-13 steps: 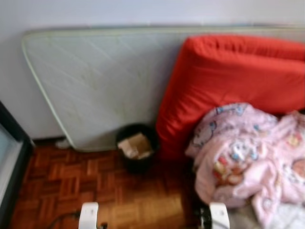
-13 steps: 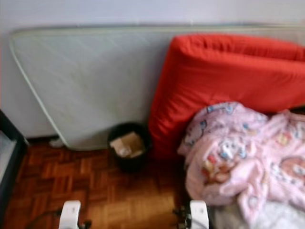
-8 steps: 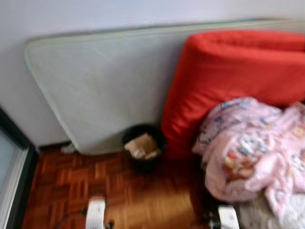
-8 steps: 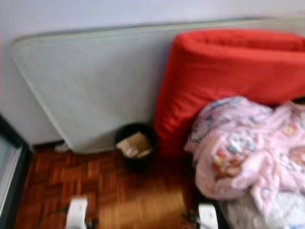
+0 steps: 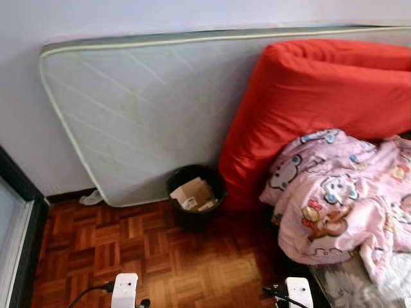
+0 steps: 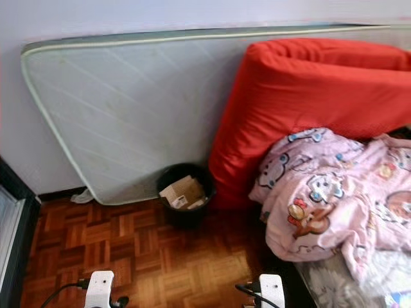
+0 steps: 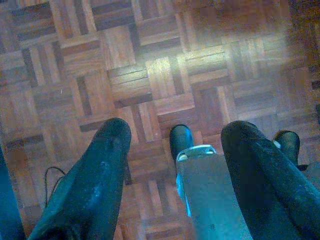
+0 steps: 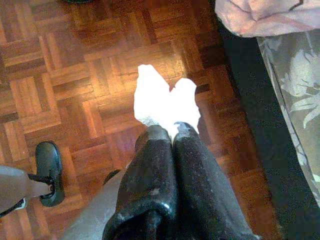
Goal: Clean up the room
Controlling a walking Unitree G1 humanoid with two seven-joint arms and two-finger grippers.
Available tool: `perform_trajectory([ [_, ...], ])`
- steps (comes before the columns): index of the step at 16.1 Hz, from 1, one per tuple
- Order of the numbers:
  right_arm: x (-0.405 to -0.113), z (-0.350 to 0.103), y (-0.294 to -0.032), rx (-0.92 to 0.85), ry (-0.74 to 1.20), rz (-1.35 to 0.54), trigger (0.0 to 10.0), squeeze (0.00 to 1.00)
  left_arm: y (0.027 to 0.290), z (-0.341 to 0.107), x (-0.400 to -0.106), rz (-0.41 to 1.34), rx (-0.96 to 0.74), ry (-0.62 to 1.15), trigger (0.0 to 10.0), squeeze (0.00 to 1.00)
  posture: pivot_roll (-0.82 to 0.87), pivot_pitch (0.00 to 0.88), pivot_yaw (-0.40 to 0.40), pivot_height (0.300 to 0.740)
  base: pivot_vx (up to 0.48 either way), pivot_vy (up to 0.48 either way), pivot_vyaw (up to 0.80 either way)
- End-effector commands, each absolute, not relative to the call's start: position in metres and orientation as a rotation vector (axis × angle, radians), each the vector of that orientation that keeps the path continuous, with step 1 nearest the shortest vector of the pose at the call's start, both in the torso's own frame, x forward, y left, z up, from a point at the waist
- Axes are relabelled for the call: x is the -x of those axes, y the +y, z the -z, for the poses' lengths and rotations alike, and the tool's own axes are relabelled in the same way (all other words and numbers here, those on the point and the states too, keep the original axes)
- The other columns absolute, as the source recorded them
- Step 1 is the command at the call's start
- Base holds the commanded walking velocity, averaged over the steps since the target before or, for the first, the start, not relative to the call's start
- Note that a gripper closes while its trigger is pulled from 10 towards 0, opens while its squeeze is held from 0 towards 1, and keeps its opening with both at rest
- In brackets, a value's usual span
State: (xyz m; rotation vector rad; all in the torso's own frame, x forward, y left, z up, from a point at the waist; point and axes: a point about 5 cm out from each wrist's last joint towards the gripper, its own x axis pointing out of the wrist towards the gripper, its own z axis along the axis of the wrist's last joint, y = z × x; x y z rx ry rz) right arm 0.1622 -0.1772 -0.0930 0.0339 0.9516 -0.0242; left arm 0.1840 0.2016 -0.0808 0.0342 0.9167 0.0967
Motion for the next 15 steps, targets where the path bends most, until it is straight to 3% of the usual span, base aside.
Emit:
perform_trajectory([
  [1, -0.1617, 0.0927, -0.1812, -0.033, 0.951, 0.032, 10.0, 0.00, 0.1999, 0.0817, -0.1831, -0.098, -0.027, 0.926, 10.0, 0.00, -0.04, 0.040, -0.037, 0.740, 0.000, 0.000, 0.00],
  [7, -0.1625, 0.0925, -0.1807, -0.010, 0.954, 0.019, 10.0, 0.00, 0.2026, 0.0813, -0.1833, -0.098, -0.036, 0.931, 10.0, 0.00, -0.04, 0.038, -0.032, 0.740, 0.000, 0.000, 0.00],
  [11, -0.1632, 0.0922, -0.1800, -0.016, 0.947, 0.017, 10.0, 0.00, 0.2037, 0.0809, -0.1837, -0.099, -0.042, 0.930, 10.0, 0.00, -0.04, 0.037, -0.031, 0.740, 0.000, 0.000, 0.77],
  [15, -0.1626, 0.0926, -0.1797, -0.034, 0.950, 0.027, 10.0, 0.00, 0.2013, 0.0804, -0.1856, -0.095, -0.038, 0.926, 10.0, 0.00, -0.04, 0.037, -0.030, 0.740, 0.000, 0.000, 0.00],
])
